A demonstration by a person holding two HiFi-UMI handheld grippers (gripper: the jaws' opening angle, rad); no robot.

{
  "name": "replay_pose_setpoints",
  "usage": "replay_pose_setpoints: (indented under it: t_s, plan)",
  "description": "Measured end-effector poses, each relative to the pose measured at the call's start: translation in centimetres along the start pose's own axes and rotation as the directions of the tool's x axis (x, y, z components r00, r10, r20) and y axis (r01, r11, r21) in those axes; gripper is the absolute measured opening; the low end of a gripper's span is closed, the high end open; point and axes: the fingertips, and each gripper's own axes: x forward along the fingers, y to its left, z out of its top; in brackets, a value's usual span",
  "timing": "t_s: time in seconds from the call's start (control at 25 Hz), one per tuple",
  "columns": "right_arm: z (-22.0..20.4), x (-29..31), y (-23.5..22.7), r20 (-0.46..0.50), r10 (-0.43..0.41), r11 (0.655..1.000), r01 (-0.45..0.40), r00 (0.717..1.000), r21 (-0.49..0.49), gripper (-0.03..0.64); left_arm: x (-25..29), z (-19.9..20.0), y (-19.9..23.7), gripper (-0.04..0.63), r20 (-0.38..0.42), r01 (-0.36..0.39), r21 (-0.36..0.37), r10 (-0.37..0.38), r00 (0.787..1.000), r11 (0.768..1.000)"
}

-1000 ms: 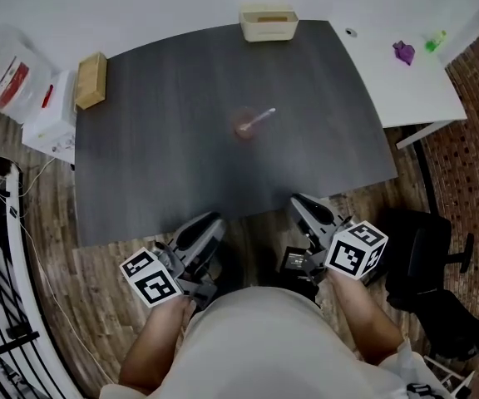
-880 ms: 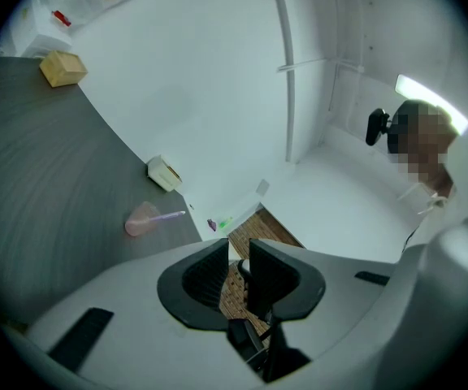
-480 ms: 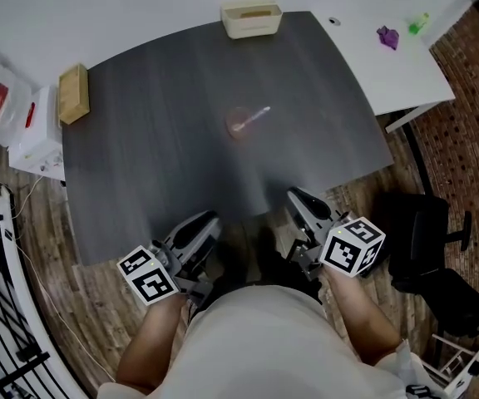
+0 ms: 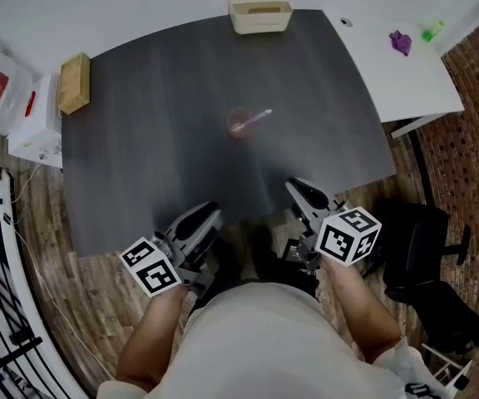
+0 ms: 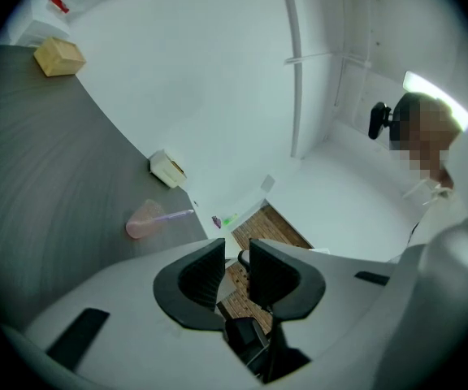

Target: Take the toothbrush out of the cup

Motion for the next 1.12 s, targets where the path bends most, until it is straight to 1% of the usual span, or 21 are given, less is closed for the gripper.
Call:
replay_pose_setpoints:
  t_s: [0.16,0.28,0.44,0.72,0.88,1.12]
  plan:
    - [0.2,1.6,-1.3,-0.014,-0.023,0.999,0.022,1.0,-0.023,0.017,1.0,0.1,1.1,0.078,-0.008,-0.017,0.013,0.017,1.0,1.0]
    - [0.7,2.8,-2.0,-0.01,-0.02,0.999,0.02,1.0,-0.03,0.023,1.8,0.2,2.1,0.078,-0.014,-0.029,0.026,0.029,0.999,0.999]
    - [1.0,4.6,-3.0,-0.025,-0.031,0.998,0.03,0.999,-0.051,0.077,2.8,0.5,3.6,0.078,-0.02,-0.05,0.021,0.051,0.999,0.999]
    - [1.1,8.1,-5.2,-0.065,-0.077,0.996,0.074,0.995,-0.04,0.081,4.1,0.8,5.6,0.078,-0.051,-0.069,0.002,0.069,0.996,0.998]
    - [1.1,10.3,-6.4,-0.095,-0.114,0.993,0.113,0.989,-0.021,0.097,4.9,1.3,6.6,0.078,-0.064,-0.077,-0.006,0.077,0.995,0.997]
    - [1.4,13.1,-7.8,-0.124,-0.162,0.986,0.166,0.979,0.022,0.126,6.0,2.1,7.5,0.078,-0.076,-0.076,0.005,0.076,0.994,0.997]
